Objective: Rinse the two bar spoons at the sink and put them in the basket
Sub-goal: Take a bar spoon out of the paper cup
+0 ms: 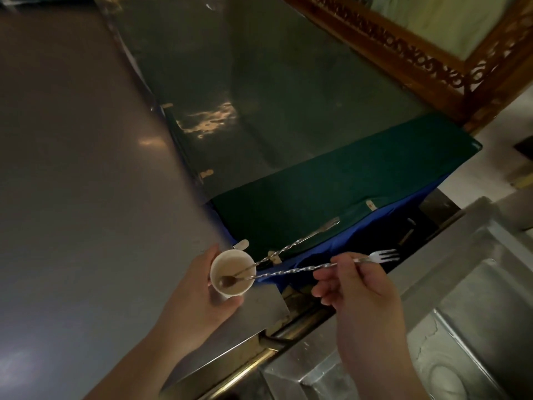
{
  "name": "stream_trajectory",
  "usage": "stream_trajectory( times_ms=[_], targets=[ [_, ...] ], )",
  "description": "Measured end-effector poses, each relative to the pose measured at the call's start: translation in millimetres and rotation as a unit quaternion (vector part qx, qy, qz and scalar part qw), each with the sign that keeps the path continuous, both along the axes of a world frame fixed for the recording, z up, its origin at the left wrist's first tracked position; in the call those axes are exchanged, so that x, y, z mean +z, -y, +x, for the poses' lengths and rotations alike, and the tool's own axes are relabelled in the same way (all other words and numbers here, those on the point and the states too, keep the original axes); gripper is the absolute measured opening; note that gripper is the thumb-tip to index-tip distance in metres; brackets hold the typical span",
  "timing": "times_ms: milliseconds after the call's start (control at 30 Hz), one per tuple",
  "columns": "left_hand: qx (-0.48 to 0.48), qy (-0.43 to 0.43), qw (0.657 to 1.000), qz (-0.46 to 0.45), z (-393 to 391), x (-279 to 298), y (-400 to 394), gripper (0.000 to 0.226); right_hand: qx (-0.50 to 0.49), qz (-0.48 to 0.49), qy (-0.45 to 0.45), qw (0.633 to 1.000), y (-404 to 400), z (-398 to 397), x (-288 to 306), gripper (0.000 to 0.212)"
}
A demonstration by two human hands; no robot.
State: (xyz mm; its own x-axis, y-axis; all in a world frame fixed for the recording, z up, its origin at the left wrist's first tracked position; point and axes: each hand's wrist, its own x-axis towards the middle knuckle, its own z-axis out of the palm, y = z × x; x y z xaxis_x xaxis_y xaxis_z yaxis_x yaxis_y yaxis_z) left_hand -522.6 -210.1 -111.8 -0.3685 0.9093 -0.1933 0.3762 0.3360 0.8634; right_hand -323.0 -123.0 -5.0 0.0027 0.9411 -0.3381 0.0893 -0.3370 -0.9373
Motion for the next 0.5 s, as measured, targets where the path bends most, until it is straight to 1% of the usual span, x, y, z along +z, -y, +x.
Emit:
stream_trajectory(
  times_ms=[33,133,167,233,300,500],
  targets=[
    [0.001,-0.011,1.0,-0.004,0,3,0,0.077,-0.014,-0.002,-0.019,1.0,0,4,1,0.024],
    [0.01,-0.067,0.998,-0.014,1,14,3,0.105,-0.045,-0.001,-0.068,0.997,-1,14,3,0.025],
    [0.013,-0.087,0.996,-0.02,2,18,4,0.111,-0.052,-0.003,-0.081,0.995,-2,17,4,0.024],
    [0.02,-0.107,0.994,-0.018,1,28,7,0.116,-0.064,-0.006,-0.107,0.992,-2,24,6,0.023],
    [0.022,-0.122,0.992,0.005,3,44,8,0.112,-0.076,-0.005,-0.136,0.988,-3,31,11,0.024],
    [0.02,-0.183,0.978,0.097,27,105,1,0.074,-0.114,-0.004,-0.228,0.967,-2,61,37,0.023]
  ],
)
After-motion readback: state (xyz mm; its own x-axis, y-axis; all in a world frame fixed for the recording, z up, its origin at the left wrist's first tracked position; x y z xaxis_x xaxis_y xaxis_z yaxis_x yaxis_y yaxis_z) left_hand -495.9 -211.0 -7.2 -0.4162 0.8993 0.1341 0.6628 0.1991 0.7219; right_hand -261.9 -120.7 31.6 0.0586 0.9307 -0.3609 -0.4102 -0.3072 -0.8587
